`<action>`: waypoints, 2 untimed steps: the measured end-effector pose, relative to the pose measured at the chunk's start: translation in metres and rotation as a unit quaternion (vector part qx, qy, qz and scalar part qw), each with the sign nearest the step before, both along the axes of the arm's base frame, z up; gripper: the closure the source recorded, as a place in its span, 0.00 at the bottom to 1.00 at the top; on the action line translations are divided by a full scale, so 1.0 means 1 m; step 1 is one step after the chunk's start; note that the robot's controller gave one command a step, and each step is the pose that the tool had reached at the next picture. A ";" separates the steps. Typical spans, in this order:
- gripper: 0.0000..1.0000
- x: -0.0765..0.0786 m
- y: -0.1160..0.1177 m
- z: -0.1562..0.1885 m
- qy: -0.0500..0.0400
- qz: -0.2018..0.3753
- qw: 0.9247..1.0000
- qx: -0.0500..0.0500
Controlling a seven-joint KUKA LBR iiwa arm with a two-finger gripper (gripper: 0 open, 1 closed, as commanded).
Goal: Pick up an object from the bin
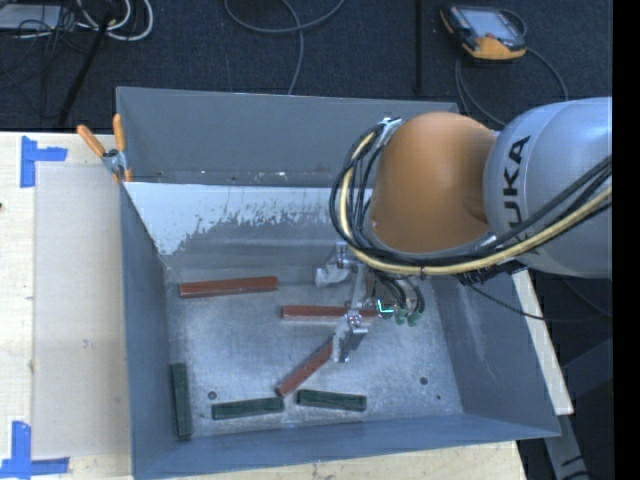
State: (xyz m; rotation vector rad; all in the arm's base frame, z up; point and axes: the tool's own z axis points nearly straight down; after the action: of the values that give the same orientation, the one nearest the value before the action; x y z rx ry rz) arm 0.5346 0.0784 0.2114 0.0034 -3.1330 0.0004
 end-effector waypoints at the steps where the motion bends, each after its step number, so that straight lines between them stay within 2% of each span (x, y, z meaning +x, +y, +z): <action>1: 0.00 0.002 0.000 0.004 -0.004 -0.001 1.000 0.000; 2: 0.00 0.011 -0.011 -0.038 -0.007 0.035 0.999 0.001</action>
Offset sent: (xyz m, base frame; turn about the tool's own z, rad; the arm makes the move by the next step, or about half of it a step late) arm 0.0265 -0.0354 -0.1252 -0.1997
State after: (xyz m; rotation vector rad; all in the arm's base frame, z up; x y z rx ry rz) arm 0.5461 0.0673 0.1733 0.1129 -3.1442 -0.0009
